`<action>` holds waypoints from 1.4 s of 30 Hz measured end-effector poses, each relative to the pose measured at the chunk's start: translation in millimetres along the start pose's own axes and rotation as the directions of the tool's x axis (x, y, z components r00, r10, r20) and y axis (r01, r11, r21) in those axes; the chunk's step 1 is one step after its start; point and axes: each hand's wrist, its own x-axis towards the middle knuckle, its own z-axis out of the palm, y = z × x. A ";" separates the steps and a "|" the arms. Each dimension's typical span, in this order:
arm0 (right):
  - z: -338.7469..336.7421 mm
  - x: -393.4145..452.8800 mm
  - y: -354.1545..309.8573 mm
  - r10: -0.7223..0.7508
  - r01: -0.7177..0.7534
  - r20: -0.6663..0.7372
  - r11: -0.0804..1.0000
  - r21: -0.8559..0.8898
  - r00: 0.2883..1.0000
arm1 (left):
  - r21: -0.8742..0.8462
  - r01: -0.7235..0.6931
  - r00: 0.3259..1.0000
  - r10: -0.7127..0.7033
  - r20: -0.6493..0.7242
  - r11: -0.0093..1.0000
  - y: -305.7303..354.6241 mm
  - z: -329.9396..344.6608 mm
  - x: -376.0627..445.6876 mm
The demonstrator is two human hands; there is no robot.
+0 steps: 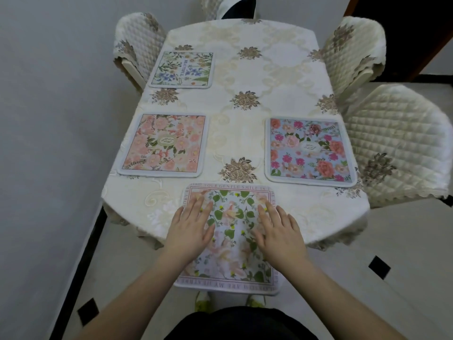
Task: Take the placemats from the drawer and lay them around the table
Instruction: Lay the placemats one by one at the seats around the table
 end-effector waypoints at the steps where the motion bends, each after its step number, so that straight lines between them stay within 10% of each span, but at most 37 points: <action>1: 5.2 -0.1 2.4 0.005 -0.005 0.011 1.000 -0.001 1.000 | -0.012 -0.003 1.000 0.003 0.009 1.000 0.2 2.9 0.9; 24: 55.5 -5.5 33.3 0.017 -0.036 0.203 0.995 0.090 0.979 | -0.108 -0.131 0.987 0.141 0.083 0.985 -68.0 62.3 -1.1; 42: 55.2 -16.6 18.8 0.181 -0.192 0.065 0.937 0.291 0.981 | -0.334 0.243 0.970 -0.237 0.060 0.911 -41.8 63.8 -20.4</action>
